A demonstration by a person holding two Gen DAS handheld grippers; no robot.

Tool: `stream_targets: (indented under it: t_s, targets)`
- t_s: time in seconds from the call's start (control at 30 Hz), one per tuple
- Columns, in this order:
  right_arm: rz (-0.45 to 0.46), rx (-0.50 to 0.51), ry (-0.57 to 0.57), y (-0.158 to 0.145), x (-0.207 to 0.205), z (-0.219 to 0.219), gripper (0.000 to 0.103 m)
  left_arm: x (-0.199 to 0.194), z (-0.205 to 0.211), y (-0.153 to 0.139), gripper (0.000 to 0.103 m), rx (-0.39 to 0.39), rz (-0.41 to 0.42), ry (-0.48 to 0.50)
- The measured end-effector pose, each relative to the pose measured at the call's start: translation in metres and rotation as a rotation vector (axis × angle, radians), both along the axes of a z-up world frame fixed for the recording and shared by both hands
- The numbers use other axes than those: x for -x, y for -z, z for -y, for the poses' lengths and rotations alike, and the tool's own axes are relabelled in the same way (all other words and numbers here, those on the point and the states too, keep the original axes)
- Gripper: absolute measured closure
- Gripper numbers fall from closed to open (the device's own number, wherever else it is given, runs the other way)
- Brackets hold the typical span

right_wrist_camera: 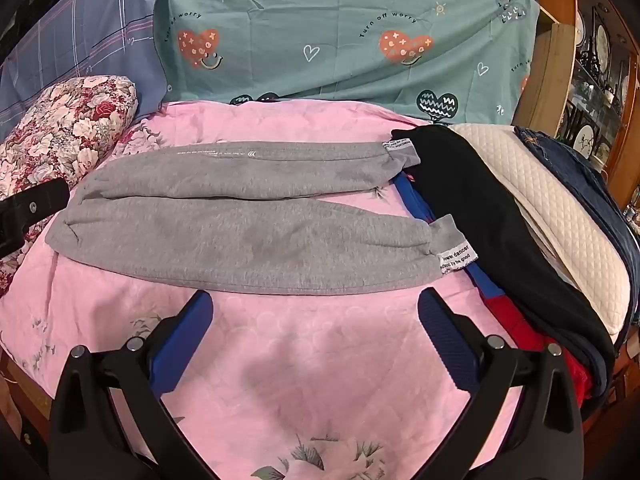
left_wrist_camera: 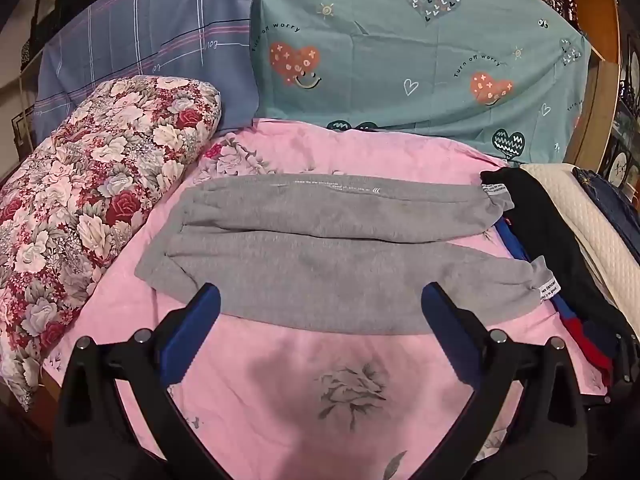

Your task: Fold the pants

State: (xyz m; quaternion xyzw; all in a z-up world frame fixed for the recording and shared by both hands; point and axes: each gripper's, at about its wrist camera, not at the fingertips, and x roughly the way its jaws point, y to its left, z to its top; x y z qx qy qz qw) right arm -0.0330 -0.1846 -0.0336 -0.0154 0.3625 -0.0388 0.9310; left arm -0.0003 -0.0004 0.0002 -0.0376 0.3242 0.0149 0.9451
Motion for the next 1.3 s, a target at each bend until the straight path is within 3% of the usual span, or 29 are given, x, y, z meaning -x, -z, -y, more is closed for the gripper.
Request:
stream_targets:
  t_s: [1.3]
  targets:
    - [0.002, -0.001, 0.006, -0.002, 0.006, -0.008, 0.001, 0.001, -0.007, 0.012, 0.002, -0.010, -0.031, 0.007]
